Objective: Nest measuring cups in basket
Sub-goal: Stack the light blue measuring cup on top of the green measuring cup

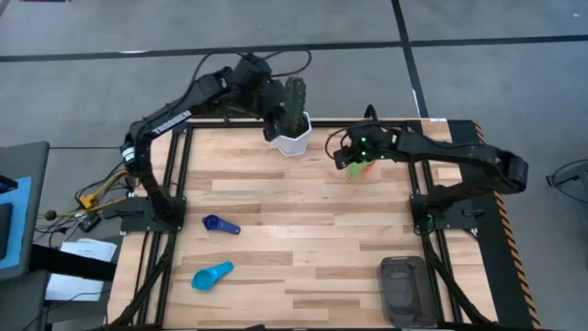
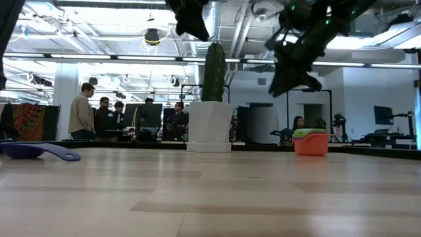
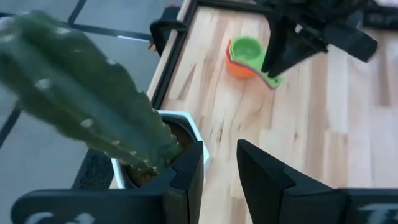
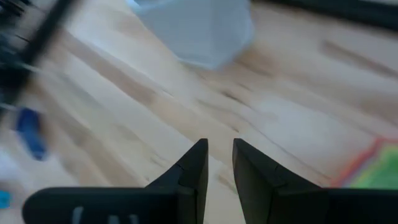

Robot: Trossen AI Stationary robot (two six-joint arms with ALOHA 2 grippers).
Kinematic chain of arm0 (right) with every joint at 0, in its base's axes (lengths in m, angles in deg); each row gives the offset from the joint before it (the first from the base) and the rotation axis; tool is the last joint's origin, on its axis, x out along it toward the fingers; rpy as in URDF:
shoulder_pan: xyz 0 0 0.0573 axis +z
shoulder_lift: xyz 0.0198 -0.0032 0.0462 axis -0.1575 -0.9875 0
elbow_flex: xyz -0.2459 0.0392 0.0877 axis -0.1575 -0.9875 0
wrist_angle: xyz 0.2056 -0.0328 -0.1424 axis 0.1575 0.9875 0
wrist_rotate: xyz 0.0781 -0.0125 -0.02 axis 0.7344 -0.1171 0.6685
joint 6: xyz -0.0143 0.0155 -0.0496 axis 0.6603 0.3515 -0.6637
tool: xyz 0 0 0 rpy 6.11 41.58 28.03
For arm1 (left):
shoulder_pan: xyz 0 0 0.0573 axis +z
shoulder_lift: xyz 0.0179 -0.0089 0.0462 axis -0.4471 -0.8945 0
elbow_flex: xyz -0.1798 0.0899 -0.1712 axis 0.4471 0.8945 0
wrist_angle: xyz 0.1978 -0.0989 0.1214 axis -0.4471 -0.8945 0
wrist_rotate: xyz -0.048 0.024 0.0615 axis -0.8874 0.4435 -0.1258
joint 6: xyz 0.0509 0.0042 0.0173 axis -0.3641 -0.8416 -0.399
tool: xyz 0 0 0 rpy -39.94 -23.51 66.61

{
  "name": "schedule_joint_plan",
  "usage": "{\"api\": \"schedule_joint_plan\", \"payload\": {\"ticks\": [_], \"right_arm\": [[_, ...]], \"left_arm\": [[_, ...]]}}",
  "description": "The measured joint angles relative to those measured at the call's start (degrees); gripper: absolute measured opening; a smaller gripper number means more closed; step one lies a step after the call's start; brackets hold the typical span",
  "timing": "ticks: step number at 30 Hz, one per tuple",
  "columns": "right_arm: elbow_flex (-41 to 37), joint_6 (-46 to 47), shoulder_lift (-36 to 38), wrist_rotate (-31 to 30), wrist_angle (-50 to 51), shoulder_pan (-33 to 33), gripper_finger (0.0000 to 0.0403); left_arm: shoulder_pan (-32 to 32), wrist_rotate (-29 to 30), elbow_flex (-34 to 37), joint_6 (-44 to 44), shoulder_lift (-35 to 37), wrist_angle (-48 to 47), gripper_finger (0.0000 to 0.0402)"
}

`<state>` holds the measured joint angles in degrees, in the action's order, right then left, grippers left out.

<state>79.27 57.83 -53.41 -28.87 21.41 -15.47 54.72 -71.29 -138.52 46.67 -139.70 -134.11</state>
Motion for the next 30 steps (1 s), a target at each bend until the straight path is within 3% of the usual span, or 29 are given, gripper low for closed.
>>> {"api": "schedule_joint_plan", "payload": {"ticks": [6, 12, 15, 21, 30], "right_arm": [[0.09, 0.18, 3.35, 3.94, -7.16, 2.53, 0.0097], [0.07, -0.13, 5.21, 8.07, -8.59, 8.32, 0.0098], [0.02, -0.7, 5.39, 8.25, -8.6, 12.12, 0.0098], [0.02, -1.33, 4.31, 8.28, -10.19, 19.03, 0.0098], [-0.03, -4.37, 2.09, 8.27, -11.52, 24.51, 0.0098]], "left_arm": [[-1.35, 0.24, 6.15, 7.89, 4.7, 4.53, 0.0086], [-7.56, 4.96, 19.51, 19.17, 11.4, 15.19, 0.0086], [-12.05, 10.74, 26.41, 25.53, 15.36, 20.21, 0.0087], [-22.21, 24.59, 36.15, 41.05, 21.29, 21.4, 0.0086], [-40.19, 39.85, 41.01, 70.72, 23.12, 12.55, 0.0086]]}}
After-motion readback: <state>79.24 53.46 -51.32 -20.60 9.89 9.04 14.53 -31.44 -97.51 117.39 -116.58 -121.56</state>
